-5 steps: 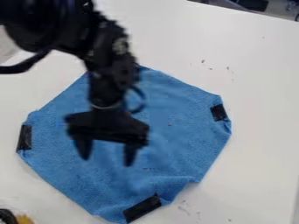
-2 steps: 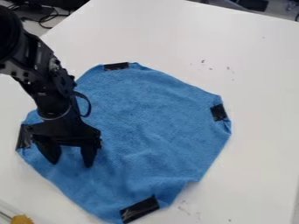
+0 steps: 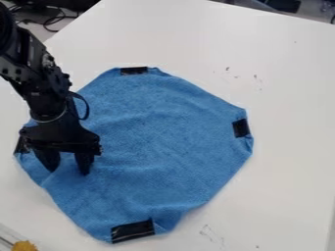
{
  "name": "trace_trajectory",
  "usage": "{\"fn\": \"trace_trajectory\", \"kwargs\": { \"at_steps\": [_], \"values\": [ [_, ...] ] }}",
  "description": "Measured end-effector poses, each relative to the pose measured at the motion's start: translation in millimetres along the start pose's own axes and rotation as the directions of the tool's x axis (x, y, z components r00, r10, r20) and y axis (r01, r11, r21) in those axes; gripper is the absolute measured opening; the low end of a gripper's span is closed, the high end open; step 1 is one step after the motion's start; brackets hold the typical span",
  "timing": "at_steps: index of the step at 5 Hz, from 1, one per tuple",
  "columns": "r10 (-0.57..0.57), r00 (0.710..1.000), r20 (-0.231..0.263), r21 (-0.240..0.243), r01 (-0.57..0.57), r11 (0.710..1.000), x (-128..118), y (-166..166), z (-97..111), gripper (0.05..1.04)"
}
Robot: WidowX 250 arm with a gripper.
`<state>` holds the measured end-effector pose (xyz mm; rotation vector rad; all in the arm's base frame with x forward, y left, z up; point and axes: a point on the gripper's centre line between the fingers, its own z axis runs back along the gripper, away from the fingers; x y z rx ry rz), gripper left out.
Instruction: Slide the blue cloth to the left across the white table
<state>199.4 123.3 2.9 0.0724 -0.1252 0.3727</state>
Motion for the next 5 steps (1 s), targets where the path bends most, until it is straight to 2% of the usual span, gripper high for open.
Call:
{"fn": "trace_trajectory", "kwargs": {
  "at_steps": [1,2,3,5],
  "values": [
    [0.032,0.999,0.007,-0.038,-0.032,0.999,-1,-1,-4,0.616],
    [0.053,0.998,0.014,-0.037,-0.053,0.998,-9,1,-6,0.846],
    [0.057,0.998,0.018,-0.018,-0.057,0.998,-15,4,-7,0.960],
    [0.104,0.994,0.020,0.025,-0.104,0.994,-22,24,-7,0.960]
  ]
}}
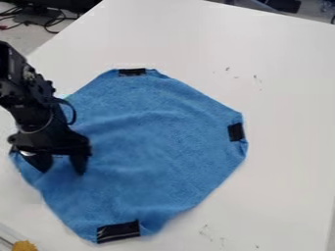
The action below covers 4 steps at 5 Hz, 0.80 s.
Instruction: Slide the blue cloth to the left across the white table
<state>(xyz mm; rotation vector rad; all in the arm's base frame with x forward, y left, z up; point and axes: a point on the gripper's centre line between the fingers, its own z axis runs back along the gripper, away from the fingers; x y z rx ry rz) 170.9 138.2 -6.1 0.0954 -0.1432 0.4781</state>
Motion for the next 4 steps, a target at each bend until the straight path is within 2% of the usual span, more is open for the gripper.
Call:
{"fn": "trace_trajectory", "kwargs": {
  "at_steps": [1,2,3,4],
  "values": [
    [0.050,0.999,-0.011,0.037,-0.050,0.998,-6,21,0,0.962],
    [0.110,0.993,-0.046,0.061,-0.108,0.992,-15,41,1,0.982],
    [0.134,0.989,-0.060,0.074,-0.130,0.989,-21,49,1,0.995],
    [0.124,0.991,-0.052,0.079,-0.120,0.990,-19,50,1,1.001]
  ]
}}
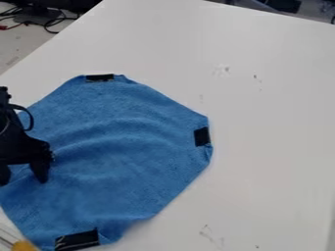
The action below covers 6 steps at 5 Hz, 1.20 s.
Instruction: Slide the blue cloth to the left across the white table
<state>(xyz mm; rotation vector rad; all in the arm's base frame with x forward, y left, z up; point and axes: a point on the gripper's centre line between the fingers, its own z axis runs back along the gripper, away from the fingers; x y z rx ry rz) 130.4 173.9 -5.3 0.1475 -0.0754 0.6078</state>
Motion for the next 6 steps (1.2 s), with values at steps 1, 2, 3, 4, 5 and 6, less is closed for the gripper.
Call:
{"fn": "trace_trajectory", "kwargs": {
  "at_steps": [1,2,3,4,5,6],
  "values": [
    [-0.052,0.998,0.029,-0.005,0.052,0.999,8,-10,1,1.004],
    [-0.133,0.991,0.032,-0.082,0.135,0.987,27,-33,9,1.003],
    [-0.161,0.987,0.015,-0.067,0.162,0.985,15,-54,25,1.000],
    [-0.116,0.992,0.056,-0.012,0.117,0.993,-6,-61,48,0.999],
    [-0.129,0.987,0.099,0.049,0.125,0.991,-18,-69,60,0.999],
    [-0.137,0.986,0.097,0.049,0.132,0.990,-20,-71,65,0.999]
  ]
}}
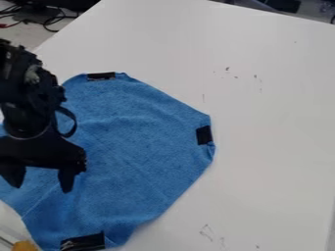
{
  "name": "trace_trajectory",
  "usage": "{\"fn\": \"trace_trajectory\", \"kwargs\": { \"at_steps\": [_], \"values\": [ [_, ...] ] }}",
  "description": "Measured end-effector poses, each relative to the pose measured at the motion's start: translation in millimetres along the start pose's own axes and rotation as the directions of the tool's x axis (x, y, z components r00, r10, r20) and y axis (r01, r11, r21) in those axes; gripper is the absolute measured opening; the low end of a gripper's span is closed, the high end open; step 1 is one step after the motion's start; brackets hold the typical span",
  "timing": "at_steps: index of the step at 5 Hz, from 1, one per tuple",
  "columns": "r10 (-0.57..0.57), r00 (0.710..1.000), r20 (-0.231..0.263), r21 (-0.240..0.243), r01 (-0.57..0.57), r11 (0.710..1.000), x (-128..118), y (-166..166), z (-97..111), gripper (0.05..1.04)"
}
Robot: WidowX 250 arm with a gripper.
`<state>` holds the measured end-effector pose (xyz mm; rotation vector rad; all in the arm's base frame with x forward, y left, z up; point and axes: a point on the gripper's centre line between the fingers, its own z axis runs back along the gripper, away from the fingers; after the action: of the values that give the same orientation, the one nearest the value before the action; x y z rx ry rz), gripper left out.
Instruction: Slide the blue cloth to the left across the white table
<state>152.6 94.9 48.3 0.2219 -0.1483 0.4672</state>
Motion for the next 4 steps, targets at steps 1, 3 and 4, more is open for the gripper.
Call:
{"fn": "trace_trajectory", "kwargs": {
  "at_steps": [1,3,4],
  "values": [
    [-0.068,0.994,-0.083,-0.107,0.059,0.992,-2,-23,-8,0.999],
    [-0.176,0.964,-0.198,-0.257,0.122,0.959,-13,-78,-25,0.999],
    [-0.190,0.956,-0.224,-0.267,0.128,0.955,-22,-94,-19,0.999]
  ]
}}
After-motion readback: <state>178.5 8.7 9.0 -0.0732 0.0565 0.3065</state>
